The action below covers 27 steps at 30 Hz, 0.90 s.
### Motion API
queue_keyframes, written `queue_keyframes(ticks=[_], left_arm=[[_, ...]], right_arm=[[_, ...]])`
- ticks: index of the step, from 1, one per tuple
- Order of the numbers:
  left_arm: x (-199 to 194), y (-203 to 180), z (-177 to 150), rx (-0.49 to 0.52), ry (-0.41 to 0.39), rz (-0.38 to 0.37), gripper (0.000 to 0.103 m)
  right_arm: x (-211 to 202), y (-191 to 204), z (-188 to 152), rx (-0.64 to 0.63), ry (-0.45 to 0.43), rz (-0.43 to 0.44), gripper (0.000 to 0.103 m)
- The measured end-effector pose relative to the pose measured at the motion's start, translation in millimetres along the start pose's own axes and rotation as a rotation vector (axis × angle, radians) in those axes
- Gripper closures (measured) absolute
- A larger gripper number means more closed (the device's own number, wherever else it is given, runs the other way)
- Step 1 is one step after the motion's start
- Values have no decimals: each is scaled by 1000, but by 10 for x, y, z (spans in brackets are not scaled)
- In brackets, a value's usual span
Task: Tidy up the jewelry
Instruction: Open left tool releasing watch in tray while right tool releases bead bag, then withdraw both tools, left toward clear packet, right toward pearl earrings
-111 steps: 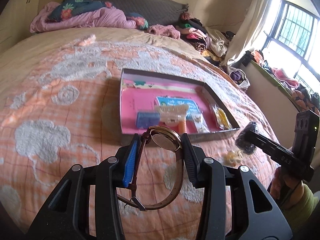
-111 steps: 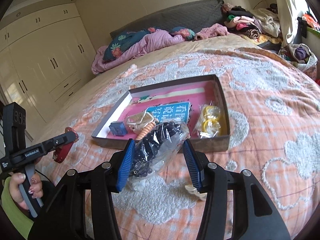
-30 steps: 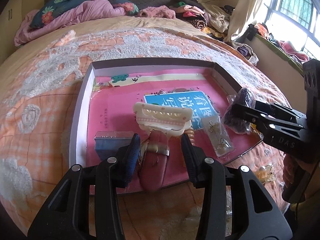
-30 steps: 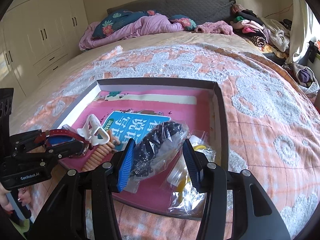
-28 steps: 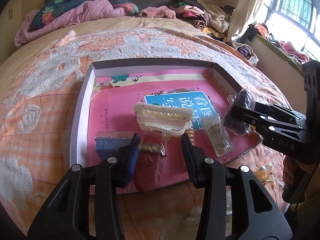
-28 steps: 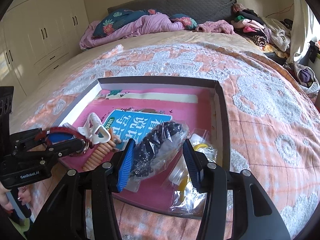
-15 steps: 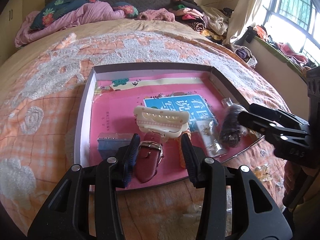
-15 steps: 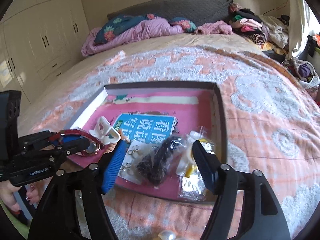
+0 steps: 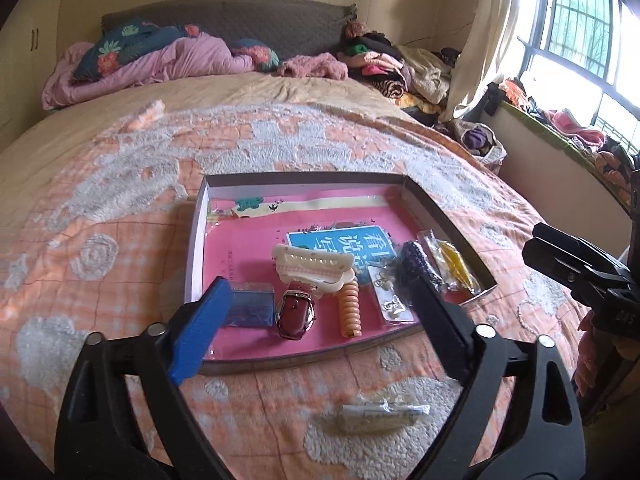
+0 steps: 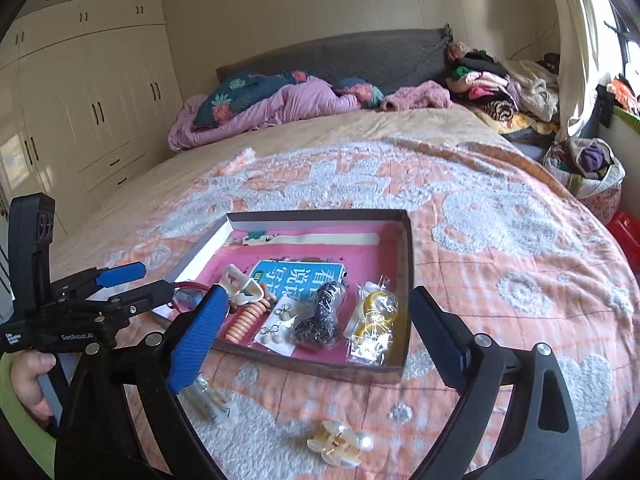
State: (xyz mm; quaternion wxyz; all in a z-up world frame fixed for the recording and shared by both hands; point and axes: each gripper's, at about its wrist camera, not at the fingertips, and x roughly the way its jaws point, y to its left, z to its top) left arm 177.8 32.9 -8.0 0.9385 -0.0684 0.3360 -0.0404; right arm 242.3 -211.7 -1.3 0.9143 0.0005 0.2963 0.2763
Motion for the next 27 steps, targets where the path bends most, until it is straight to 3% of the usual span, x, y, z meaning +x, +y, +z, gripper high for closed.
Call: queue_keyframes(ticks=[6,27], left_arm=[[-128,-77,-58,19,-8,10,10],[-124,-227,-441,50,88,21,10]], right_arm=[[-166,21,-62,-16,-13,-20,10],[-269,-218,-582,13,107,-70,10]])
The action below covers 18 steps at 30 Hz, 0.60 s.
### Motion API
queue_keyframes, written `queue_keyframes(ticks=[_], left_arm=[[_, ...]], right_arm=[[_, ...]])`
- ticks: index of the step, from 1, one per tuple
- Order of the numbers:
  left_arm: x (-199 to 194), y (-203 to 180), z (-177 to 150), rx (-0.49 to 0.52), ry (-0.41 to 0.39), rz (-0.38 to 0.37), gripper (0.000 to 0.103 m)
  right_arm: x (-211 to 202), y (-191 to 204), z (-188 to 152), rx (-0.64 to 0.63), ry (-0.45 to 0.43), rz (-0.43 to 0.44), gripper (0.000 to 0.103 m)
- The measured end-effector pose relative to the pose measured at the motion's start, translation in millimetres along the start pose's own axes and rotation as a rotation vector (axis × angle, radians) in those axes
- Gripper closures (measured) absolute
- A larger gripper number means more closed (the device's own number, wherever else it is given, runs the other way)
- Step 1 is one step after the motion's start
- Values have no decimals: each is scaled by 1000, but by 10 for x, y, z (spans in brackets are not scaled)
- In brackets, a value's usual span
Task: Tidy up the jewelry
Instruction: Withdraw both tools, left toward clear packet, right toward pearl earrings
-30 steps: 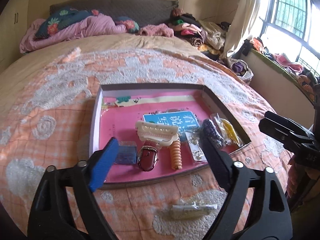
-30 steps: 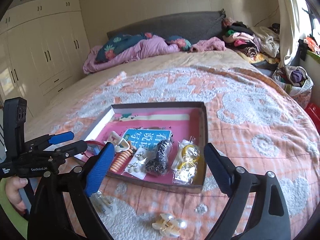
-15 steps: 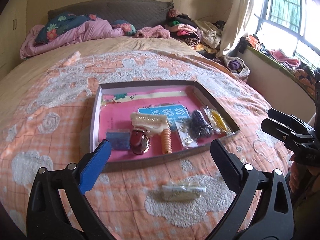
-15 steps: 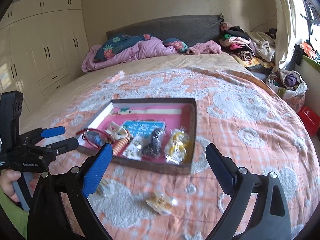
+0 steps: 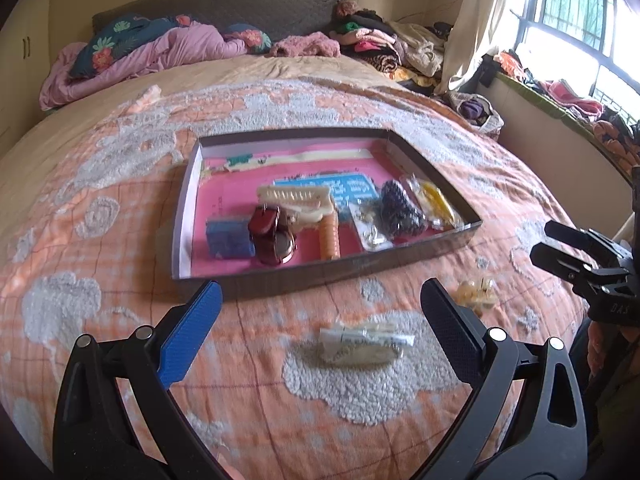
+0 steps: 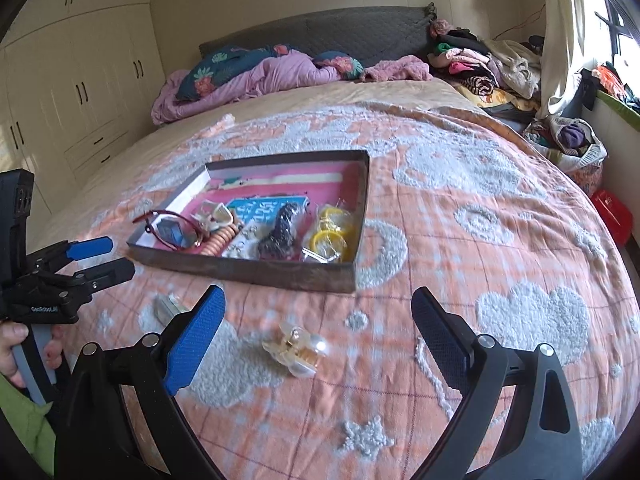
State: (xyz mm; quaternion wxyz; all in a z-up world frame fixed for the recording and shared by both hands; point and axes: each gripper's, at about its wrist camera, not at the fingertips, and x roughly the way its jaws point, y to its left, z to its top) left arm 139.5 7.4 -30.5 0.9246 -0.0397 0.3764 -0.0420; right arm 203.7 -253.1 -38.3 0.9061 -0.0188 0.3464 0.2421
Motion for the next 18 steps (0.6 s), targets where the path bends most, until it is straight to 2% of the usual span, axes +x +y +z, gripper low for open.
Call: queue_keyframes(ticks=[6,18], left_arm=[[114,-27,-180,12,61,0,10],[468,-149,-390,60,170,-46,10]], right_arm=[[139,0,-62,-12,47,-2,10],[489,-92,-226,-16,158,-21,10]])
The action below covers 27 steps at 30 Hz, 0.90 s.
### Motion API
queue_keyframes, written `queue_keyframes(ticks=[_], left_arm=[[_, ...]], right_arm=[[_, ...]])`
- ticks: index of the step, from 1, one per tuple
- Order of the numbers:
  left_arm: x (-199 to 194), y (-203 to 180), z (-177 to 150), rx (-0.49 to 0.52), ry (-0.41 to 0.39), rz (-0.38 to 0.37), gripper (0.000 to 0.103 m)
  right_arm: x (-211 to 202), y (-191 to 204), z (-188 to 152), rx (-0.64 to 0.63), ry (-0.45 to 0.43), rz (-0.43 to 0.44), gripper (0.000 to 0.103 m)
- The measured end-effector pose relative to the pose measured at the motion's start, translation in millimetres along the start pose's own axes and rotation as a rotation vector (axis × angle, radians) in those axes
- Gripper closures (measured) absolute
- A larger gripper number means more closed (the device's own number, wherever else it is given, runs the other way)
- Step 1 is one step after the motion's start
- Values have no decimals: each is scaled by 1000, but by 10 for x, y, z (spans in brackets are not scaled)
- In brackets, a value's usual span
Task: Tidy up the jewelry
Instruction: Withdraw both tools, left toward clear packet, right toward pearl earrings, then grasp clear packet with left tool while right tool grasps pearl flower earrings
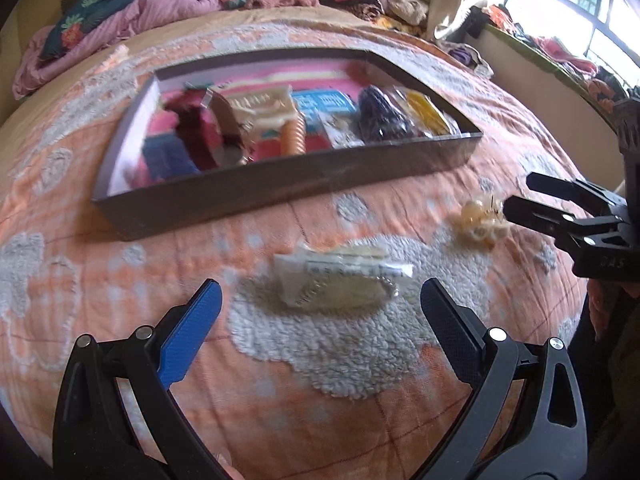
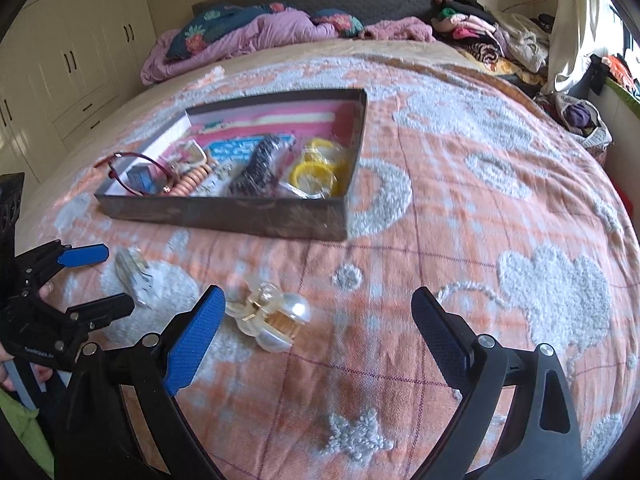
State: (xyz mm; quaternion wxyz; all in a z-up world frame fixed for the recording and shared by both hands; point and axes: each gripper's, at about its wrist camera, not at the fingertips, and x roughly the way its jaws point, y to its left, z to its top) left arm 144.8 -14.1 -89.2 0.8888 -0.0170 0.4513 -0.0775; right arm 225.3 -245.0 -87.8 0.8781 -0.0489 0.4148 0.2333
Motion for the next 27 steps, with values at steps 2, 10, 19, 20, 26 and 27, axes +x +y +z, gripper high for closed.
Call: queue_keyframes(ticks=[2,10,19,20,26,27], left_arm=[[67,-2,-10,1,12,11,10],[148,3,18,1,-11,29,12],[88,8,41,9,-36,25,45],[63,10,43,5,-41,19,46],[-194,49,93,-25,-109,-11,46],[-233,63,112,-32,-120,-8,46]], right_arm=[[57,-17,-7,5,19,10,10],[186,87,-25,-29,55,58,12],[242,205,-55,-62,81,136,68],[231,208,-51,-64,77,136,70],[119,157,-20,-31,36,161,71],[78,152,-8,-29,22,165,71]])
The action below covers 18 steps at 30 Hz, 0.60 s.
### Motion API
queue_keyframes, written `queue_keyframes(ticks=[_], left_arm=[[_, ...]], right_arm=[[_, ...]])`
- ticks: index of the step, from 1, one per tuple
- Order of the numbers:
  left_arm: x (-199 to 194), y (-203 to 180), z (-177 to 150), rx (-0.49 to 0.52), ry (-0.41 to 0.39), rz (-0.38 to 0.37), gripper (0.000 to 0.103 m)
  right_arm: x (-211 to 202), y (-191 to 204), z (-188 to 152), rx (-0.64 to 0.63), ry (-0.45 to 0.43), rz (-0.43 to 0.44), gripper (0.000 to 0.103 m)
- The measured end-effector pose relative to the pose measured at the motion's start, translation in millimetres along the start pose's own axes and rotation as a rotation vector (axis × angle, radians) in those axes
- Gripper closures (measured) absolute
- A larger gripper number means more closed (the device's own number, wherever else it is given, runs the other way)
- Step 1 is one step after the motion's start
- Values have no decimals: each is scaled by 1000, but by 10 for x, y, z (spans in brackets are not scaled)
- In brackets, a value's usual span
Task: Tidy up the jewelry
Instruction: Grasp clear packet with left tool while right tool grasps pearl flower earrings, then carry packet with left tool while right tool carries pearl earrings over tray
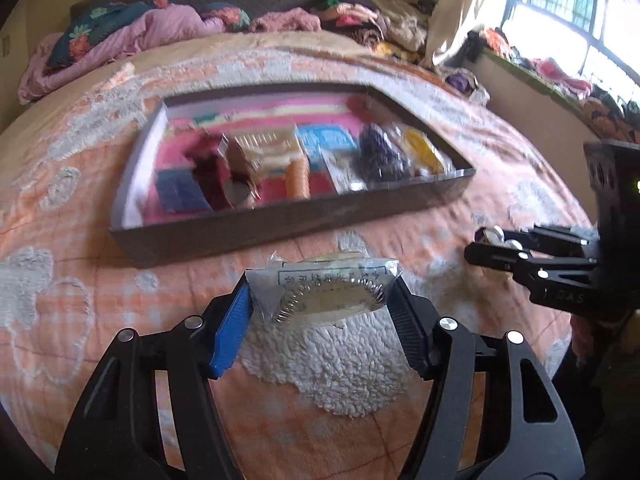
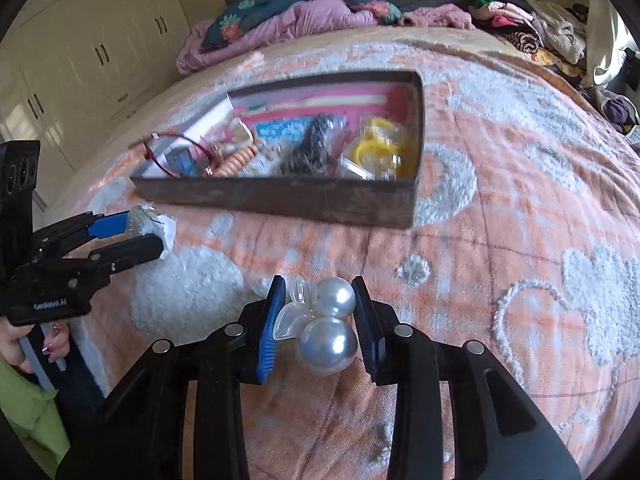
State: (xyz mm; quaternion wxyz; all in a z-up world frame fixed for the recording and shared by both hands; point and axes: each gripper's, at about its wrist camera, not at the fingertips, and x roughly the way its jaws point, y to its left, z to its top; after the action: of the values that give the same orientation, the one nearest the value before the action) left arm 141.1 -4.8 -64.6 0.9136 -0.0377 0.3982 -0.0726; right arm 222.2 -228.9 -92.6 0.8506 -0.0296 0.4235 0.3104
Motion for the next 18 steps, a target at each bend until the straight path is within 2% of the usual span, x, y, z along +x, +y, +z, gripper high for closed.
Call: queue_keyframes(ticks=[8,18], left_arm=[[-249,148,259,-64,-95,11,46],[-263,189,529,-78,-132,17,46]], right_arm=[[-335,102,152,-13,-128,19,71],[-490,131,460,-25,-210,8,71]])
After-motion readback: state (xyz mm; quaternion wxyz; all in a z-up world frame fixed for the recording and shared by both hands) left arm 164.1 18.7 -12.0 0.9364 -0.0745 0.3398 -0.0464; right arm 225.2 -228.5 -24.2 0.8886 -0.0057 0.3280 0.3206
